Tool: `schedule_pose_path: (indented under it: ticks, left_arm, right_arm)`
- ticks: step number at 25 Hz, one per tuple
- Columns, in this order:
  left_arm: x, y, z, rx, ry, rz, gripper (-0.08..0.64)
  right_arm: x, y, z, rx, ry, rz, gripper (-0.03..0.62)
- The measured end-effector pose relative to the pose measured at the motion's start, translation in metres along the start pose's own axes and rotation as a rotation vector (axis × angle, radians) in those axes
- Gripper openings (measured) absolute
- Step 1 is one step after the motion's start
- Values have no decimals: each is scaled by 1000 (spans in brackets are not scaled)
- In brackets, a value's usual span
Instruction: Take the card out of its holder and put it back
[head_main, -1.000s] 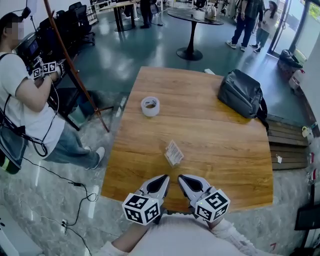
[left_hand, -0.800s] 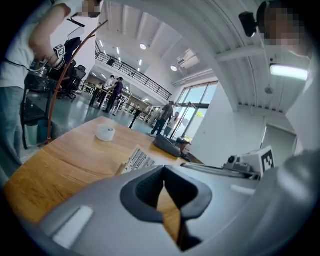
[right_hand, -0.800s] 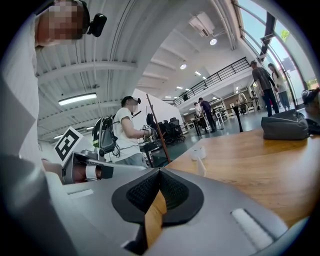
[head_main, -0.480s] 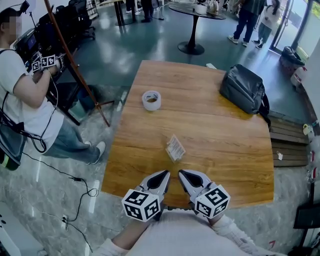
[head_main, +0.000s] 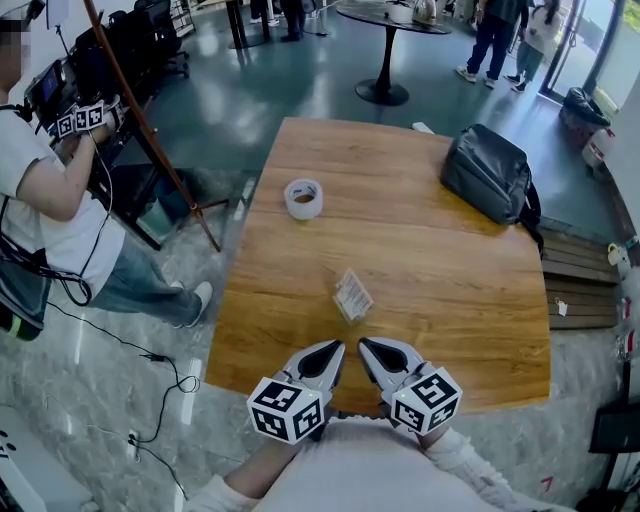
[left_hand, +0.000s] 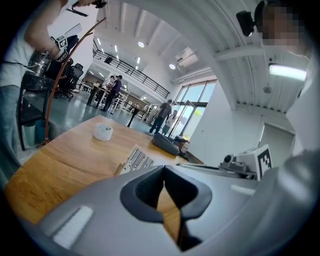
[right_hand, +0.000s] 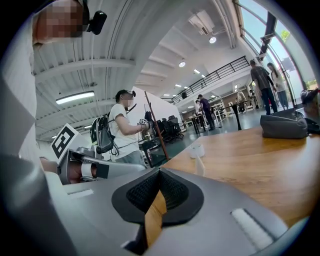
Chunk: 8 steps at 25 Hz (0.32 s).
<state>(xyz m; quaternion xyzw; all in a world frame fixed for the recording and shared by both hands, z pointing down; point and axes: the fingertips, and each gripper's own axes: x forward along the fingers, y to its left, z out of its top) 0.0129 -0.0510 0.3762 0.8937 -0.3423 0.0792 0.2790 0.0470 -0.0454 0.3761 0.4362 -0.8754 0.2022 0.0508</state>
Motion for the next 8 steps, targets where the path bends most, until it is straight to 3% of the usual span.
schedule_pose_path:
  ticks: [8]
  left_arm:
    - [4, 2, 5, 9, 0, -1, 8]
  right_arm:
    - [4, -4, 1, 0, 8, 1, -1]
